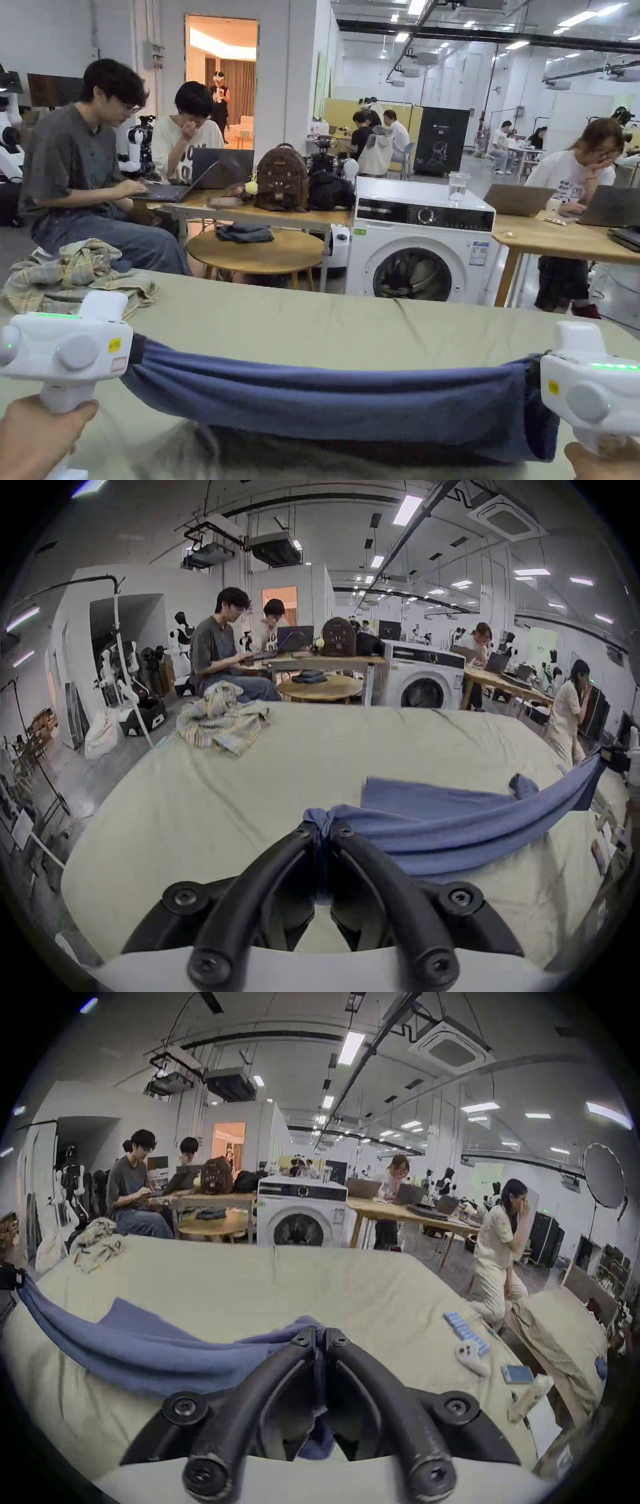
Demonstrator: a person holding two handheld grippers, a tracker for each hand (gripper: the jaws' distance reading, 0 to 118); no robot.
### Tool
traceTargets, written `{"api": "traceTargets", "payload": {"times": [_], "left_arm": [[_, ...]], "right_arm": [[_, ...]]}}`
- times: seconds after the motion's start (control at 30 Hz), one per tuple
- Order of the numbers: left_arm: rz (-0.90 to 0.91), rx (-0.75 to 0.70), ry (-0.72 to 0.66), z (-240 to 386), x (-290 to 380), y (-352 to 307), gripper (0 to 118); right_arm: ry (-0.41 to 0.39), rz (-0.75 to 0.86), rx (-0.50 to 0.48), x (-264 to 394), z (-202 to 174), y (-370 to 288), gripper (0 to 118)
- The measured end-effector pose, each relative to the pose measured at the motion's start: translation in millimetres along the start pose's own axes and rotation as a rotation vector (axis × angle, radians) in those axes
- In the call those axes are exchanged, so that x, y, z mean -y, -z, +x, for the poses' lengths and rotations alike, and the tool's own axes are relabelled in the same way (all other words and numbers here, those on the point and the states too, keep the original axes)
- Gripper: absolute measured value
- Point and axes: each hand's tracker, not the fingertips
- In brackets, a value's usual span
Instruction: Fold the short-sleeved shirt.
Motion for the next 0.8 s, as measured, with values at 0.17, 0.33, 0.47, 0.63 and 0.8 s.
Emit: {"api": "traceTargets", "payload": {"times": [0.17, 0.33, 0.47, 0.63, 0.8], "left_arm": [[-0.037, 0.015, -0.006, -9.4, 55.5, -24.0, 0], [-0.135, 0.037, 0.001, -16.8, 102.0, -14.4, 0], [-0.209, 0.035, 0.022, -14.2, 128.5, 3.2, 0], [-0.261, 0.028, 0.029, -16.6, 140.6, 19.1, 0], [-0.210, -0.008, 0.035, -10.1, 139.2, 9.0, 35]], "right_arm": [[-0.037, -0.057, 0.009, 55.7, -4.1, -24.4, 1], [-0.034, -0.145, 0.001, 103.8, -3.8, -23.8, 1], [-0.035, -0.226, -0.013, 130.8, -6.2, -18.2, 1], [-0.031, -0.240, 0.005, 143.8, -8.0, -20.0, 4], [-0.010, -0.117, 0.023, 127.6, -14.2, -39.8, 54]]}}
